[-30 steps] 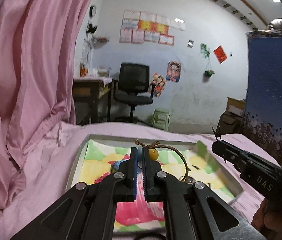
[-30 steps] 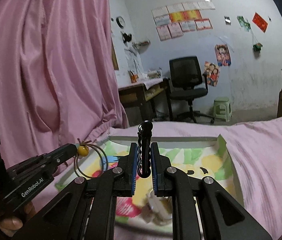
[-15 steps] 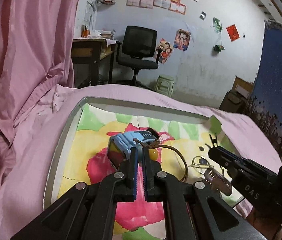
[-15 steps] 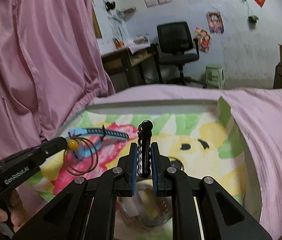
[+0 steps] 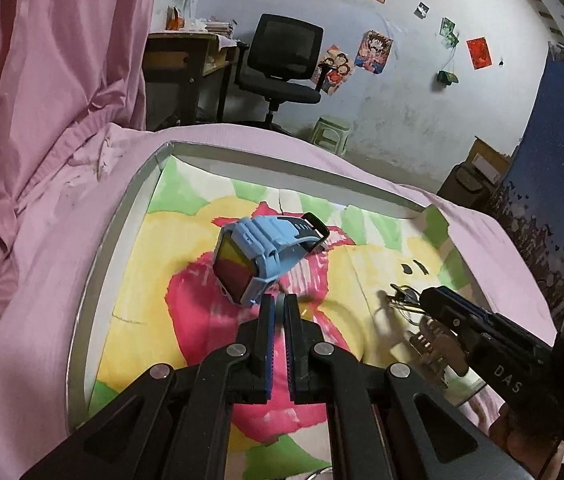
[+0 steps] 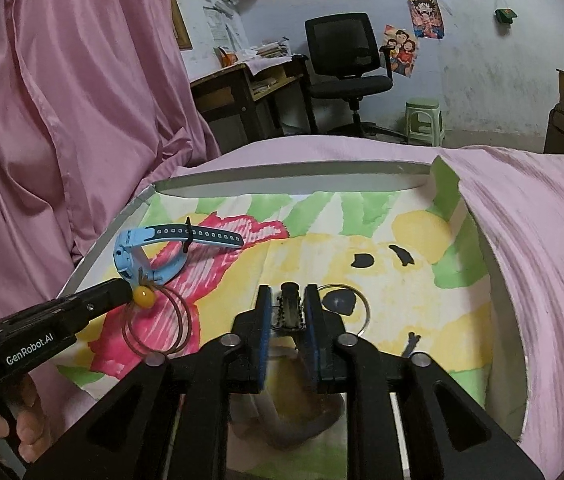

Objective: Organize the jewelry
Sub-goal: 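Open both grippers to release the keychain and bracelet in the tray, then withdraw both open grippers from the tray back over the bed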

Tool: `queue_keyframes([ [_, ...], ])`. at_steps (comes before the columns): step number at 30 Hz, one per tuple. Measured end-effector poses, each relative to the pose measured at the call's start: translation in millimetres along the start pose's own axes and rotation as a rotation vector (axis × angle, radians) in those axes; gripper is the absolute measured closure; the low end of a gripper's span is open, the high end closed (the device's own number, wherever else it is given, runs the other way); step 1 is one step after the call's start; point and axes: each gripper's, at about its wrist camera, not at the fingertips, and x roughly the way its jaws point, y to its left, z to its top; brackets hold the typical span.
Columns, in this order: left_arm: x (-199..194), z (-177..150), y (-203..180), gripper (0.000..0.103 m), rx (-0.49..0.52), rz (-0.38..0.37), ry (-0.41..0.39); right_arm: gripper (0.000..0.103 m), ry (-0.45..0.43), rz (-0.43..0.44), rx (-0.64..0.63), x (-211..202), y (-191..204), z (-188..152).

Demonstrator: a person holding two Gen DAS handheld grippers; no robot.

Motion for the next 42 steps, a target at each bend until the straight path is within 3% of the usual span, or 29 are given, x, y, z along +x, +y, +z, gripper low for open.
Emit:
queue_keyframes([
  [3,-8.0,-2.4,-1.7,0.098,0.005,-0.011,-0.009,0.059,-0.045,-0.005,-0.004,-16.5,1.2,-0.6],
  [5,-14.4,-4.3,-2.4,0.098,0.007,-0.019,-0.022,0.057,-0.079,-0.010,-0.014,-30.5,0.3,0.3],
  [7,-24.2,-7.1,-3.2,0.094,0.006,-0.034,-0.044,0.048,-0.115,-0.018,-0.024,-45.0,-0.1,-0.7],
  [8,-28.2,-8.3,-3.4,0.090,0.005,-0.038,-0.054,0.046,-0.138,-0.023,-0.029,-53.5,-0.4,-1.1],
  [10,-40.3,-12.0,-4.6,0.062,0.003,-0.046,-0.090,0.038,-0.179,-0.027,-0.038,-68.3,-0.6,-0.6],
  [12,-54.7,-16.4,-6.0,0.044,0.003,-0.044,-0.143,0.032,-0.222,-0.031,-0.048,-83.6,0.1,-1.5],
  [15,-75.1,-22.3,-8.4,0.043,0.007,-0.059,-0.198,0.023,-0.286,-0.028,-0.051,-107.5,0.8,-5.0],
  [22,-122.0,-41.4,-11.2,0.017,0.016,-0.074,-0.333,0.001,-0.427,-0.021,-0.101,-162.7,12.2,-24.1],
  [27,-155.7,-64.1,-14.1,0.000,0.049,-0.069,-0.426,0.001,-0.495,-0.020,-0.128,-195.2,15.3,-44.2],
  [33,-173.8,-97.1,-18.0,0.000,0.105,-0.051,-0.452,0.001,-0.533,-0.061,-0.155,-223.6,15.7,-68.3],
  [42,-184.9,-138.3,-14.2,0.000,0.141,-0.026,-0.438,0.001,-0.481,-0.085,-0.174,-234.7,13.6,-107.2],
])
